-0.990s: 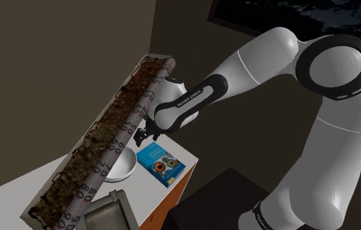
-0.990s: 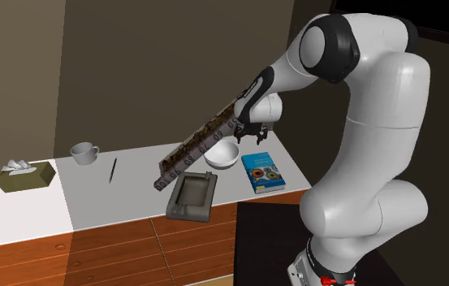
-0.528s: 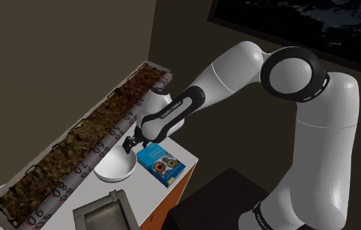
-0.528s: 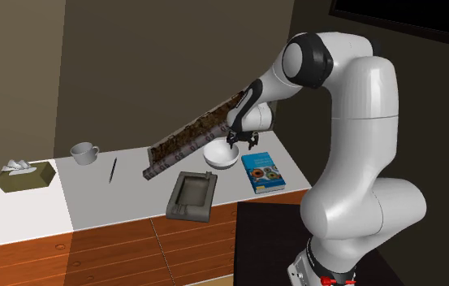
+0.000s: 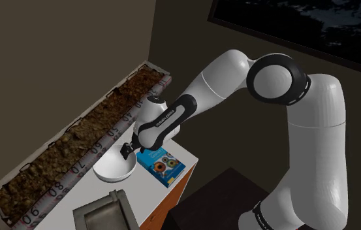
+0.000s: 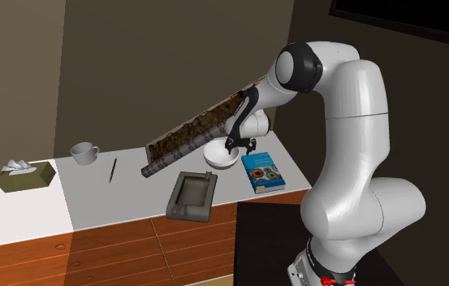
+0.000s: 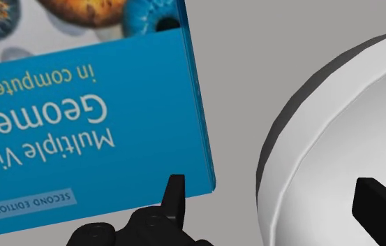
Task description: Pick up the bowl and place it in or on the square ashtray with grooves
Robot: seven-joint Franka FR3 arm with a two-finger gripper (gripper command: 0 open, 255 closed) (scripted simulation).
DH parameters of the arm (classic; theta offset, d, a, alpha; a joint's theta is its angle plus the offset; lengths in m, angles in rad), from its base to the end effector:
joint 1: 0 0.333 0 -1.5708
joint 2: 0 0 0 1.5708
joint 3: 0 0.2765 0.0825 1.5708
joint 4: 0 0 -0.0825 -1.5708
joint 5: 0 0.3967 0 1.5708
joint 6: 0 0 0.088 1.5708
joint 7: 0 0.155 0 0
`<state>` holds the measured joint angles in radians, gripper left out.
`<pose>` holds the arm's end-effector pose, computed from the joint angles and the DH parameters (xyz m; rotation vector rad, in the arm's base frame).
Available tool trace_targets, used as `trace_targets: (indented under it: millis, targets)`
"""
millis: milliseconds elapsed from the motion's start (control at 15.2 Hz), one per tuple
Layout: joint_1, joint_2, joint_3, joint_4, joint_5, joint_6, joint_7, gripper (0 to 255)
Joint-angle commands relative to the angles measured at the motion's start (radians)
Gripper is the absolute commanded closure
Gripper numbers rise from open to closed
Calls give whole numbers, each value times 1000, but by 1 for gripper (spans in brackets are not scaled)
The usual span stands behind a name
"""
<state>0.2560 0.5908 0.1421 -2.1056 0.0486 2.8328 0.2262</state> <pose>0.5300 0.2298 0.0560 -3.0003 -0.1459 -0.1571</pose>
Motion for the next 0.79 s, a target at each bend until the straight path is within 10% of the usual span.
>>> trace_targets:
  millis: [0, 264, 330, 726]
  targets:
    - [1, 3, 0, 1, 0, 2, 0, 0]
    - [1, 3, 0, 1, 0, 2, 0, 0]
    - [1, 3, 0, 1, 0, 2, 0, 255]
    - [0, 3, 0, 1, 0, 1, 0, 255]
